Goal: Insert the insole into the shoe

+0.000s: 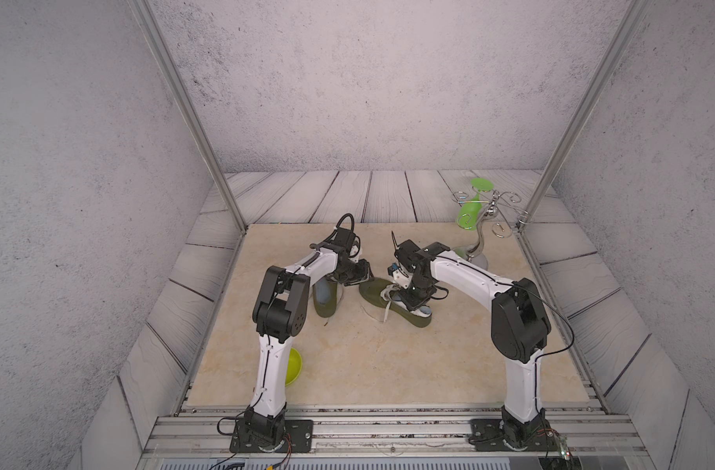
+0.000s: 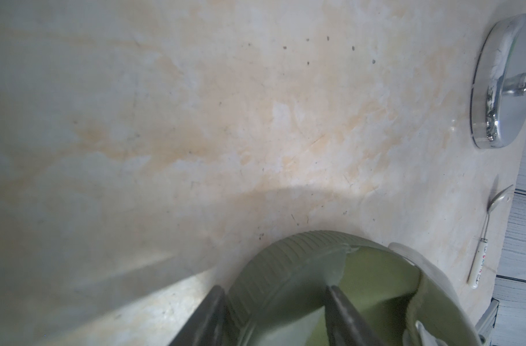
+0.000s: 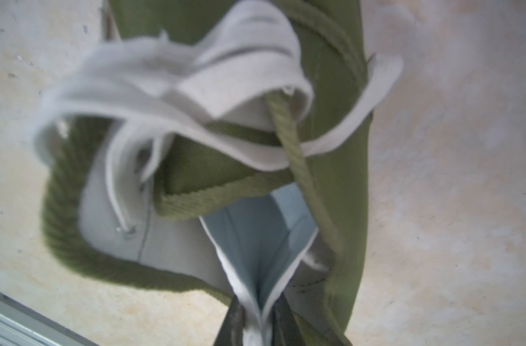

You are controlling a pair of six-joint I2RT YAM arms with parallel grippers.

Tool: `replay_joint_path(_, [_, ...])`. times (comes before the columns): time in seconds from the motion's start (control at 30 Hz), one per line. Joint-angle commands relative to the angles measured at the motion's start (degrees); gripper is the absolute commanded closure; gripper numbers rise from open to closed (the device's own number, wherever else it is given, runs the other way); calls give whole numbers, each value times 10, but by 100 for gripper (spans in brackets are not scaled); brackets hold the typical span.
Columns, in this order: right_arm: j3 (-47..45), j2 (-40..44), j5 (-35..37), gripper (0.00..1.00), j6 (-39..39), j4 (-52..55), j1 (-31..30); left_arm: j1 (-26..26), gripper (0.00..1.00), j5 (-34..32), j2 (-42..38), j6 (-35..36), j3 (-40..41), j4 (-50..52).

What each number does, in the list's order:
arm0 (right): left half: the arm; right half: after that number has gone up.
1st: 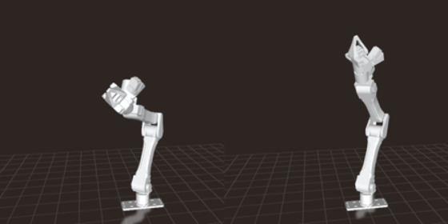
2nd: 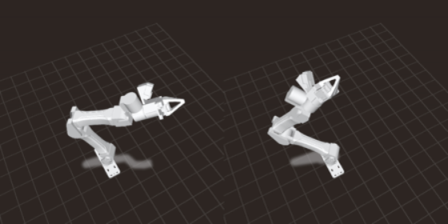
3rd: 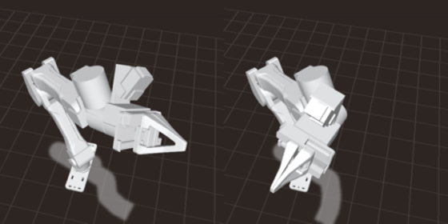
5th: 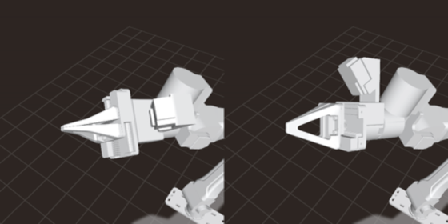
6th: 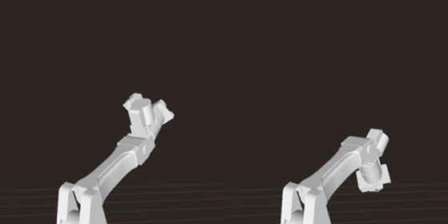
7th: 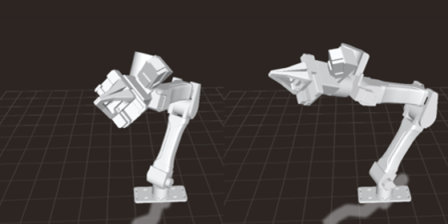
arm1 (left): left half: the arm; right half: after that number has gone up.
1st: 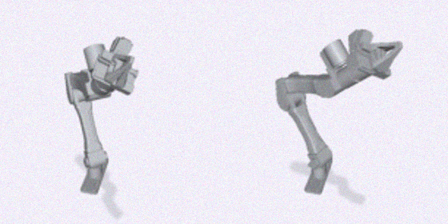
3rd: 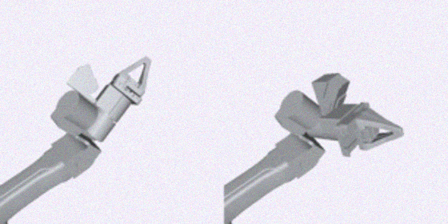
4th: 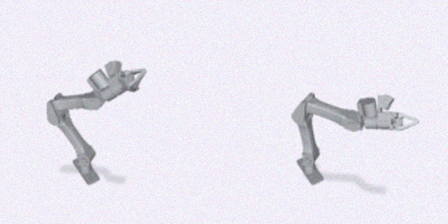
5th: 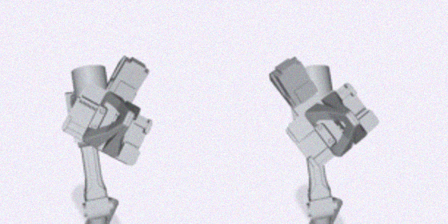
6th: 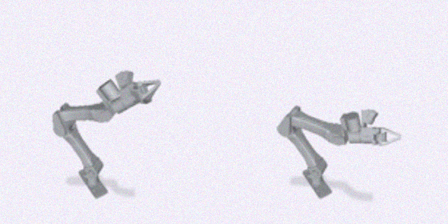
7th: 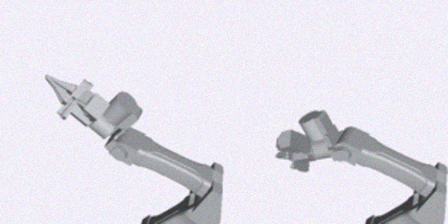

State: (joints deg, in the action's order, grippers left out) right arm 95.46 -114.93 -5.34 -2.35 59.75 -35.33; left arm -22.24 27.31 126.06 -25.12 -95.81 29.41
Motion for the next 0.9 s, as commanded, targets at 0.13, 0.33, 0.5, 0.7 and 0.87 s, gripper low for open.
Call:
replay_joint_path(0.13, [-15, -18, 11, 83, -10, -77, -13, -1, 45, 24, 11, -5, -6, -7])
replay_joint_path(0.33, [-43, -15, 36, 84, -38, -129, -13, 0, 45, 31, 28, 9, -40, 14])
replay_joint_path(0.5, [-93, 7, 53, 83, -78, -212, -13, 1, 45, 32, 29, 11, -40, 14])
replay_joint_path(0.7, [-74, 3, 78, 83, -122, -199, -12, 3, 45, 33, 31, 19, -46, 18])
replay_joint_path(0.87, [-64, 4, 90, 84, -137, -189, -12, 4, 45, 36, 33, 18, -47, 16])
